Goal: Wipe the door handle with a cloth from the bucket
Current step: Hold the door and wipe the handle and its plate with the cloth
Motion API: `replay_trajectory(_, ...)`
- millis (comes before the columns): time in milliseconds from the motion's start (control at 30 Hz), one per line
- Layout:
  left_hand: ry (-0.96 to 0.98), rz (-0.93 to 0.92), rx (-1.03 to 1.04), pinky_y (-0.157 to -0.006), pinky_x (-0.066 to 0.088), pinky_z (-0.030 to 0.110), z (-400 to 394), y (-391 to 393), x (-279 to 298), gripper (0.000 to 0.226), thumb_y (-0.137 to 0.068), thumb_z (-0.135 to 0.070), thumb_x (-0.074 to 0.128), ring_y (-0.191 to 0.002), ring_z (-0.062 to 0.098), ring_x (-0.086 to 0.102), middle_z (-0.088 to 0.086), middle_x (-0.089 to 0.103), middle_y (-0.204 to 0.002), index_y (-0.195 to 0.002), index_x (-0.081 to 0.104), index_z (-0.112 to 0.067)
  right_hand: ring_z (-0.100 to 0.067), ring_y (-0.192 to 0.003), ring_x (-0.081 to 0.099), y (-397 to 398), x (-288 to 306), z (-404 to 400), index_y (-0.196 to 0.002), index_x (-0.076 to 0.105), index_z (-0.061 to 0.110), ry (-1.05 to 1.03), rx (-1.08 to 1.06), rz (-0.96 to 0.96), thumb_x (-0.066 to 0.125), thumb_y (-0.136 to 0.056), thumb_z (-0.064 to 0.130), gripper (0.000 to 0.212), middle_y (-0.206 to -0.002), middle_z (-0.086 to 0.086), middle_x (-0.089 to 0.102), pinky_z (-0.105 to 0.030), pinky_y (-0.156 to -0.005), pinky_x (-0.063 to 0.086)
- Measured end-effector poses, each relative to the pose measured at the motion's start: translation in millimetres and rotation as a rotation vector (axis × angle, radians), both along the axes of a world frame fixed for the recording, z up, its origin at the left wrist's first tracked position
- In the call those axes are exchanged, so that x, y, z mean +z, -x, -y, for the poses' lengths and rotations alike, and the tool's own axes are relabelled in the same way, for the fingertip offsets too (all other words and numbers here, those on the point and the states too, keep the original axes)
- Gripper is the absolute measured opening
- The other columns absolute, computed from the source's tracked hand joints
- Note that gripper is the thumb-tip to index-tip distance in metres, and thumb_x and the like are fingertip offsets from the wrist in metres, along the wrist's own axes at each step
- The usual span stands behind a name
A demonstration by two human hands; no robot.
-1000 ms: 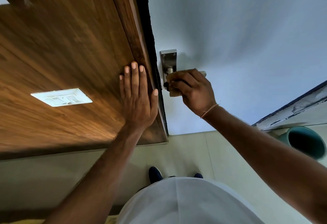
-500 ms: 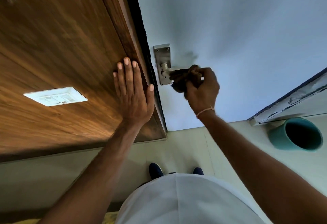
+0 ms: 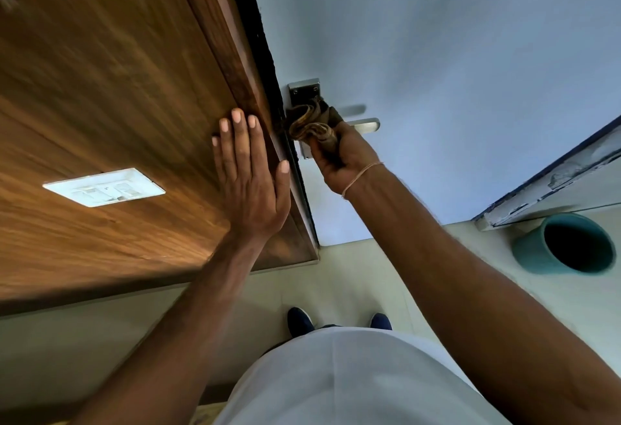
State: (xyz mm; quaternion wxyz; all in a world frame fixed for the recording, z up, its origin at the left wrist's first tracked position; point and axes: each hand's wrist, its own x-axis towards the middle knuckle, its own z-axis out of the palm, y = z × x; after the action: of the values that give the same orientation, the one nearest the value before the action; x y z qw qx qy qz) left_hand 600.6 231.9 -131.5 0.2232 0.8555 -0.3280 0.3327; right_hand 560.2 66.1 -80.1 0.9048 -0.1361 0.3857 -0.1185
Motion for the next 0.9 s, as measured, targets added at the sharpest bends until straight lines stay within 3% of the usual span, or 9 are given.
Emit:
replay_trajectory(200,0.014,0.004,0.005,-0.134,0.018,0.061,5,1,-1,0.074,-0.108,-0.039,0.042,-0.163,0.044,0.021,0.027,0.026,-0.173,-0.167,0.023,0.002,-0.024,-0.112,0.069,14,-10,40,-0.13,0.072,0.007,-0.01,-0.108,0.074,0.072,-0.098,0.015,0.033,-0.133,-0.015,0.071,-0.029,-0.056,0.065)
replay_trajectory(300,0.014,0.005,0.01,-0.134,0.017,0.06,5,1,-1,0.074,-0.109,-0.039,0.041,-0.163,0.045,0.02,0.028,0.025,-0.173,-0.167,0.022,0.002,-0.024,-0.103,0.071,17,-18,54,-0.14,0.066,0.007,-0.005,-0.132,0.117,0.069,-0.1,0.015,0.041,-0.135,-0.015,0.069,-0.027,-0.055,0.064)
replay_trajectory(400,0.01,0.002,0.005,-0.134,0.017,0.06,4,2,0,0.074,-0.109,-0.039,0.041,-0.163,0.045,0.021,0.028,0.026,-0.173,-0.167,0.023,0.002,-0.029,-0.126,0.067,21,-26,70,-0.142,0.065,0.009,0.03,-0.172,0.121,0.069,-0.1,0.017,0.043,-0.145,-0.015,0.063,-0.026,-0.055,0.063)
replay_trajectory(500,0.011,-0.009,0.005,-0.134,0.019,0.061,4,4,3,0.073,-0.108,-0.04,0.041,-0.163,0.045,0.022,0.027,0.026,-0.173,-0.166,0.025,0.003,-0.021,-0.1,0.069,27,-32,85,-0.142,0.065,0.009,0.078,-0.241,0.115,0.074,-0.096,0.021,0.048,-0.141,-0.013,0.065,-0.021,-0.05,0.058)
replay_trajectory(567,0.019,-0.025,0.006,-0.133,0.019,0.062,6,7,5,0.074,-0.108,-0.04,0.041,-0.163,0.046,0.021,0.028,0.025,-0.173,-0.165,0.025,0.004,-0.019,-0.104,0.067,29,-38,89,-0.137,0.07,0.013,0.118,-0.277,0.073,0.084,-0.086,0.026,0.055,-0.145,-0.012,0.065,-0.021,-0.056,0.06)
replay_trajectory(633,0.03,-0.049,0.007,-0.133,0.02,0.062,8,11,7,0.075,-0.108,-0.04,0.042,-0.164,0.046,0.019,0.03,0.024,-0.173,-0.165,0.024,0.006,-0.018,-0.105,0.068,31,-38,85,-0.133,0.073,0.015,0.165,-0.355,0.019,0.077,-0.093,0.028,0.042,-0.138,-0.011,0.07,-0.021,-0.059,0.06)
replay_trajectory(733,0.043,-0.082,0.012,-0.133,0.019,0.062,12,18,10,0.076,-0.11,-0.041,0.041,-0.164,0.046,0.017,0.03,0.021,-0.174,-0.166,0.022,0.007,-0.014,-0.073,0.071,44,-25,75,-0.121,0.076,0.012,0.19,-0.526,-0.047,0.065,-0.101,0.018,0.023,-0.109,-0.007,0.077,-0.02,-0.054,0.057)
replay_trajectory(800,0.057,-0.114,0.003,-0.134,0.018,0.06,14,24,12,0.077,-0.11,-0.041,0.041,-0.165,0.045,0.015,0.031,0.018,-0.175,-0.166,0.02,0.007,-0.014,-0.059,0.068,56,-14,69,-0.118,0.074,0.006,0.237,-0.56,-0.072,0.059,-0.101,0.009,0.023,-0.093,-0.008,0.073,-0.021,-0.052,0.056)
replay_trajectory(900,0.072,-0.178,-0.082,-0.134,0.017,0.06,26,42,15,0.078,-0.109,-0.039,0.044,-0.166,0.042,0.012,0.031,0.014,-0.175,-0.166,0.018,0.007,-0.021,-0.065,0.07,71,-14,50,-0.115,0.074,0.01,0.29,-0.435,0.006,0.049,-0.1,0.005,0.03,-0.097,-0.014,0.071,-0.024,-0.053,0.055)
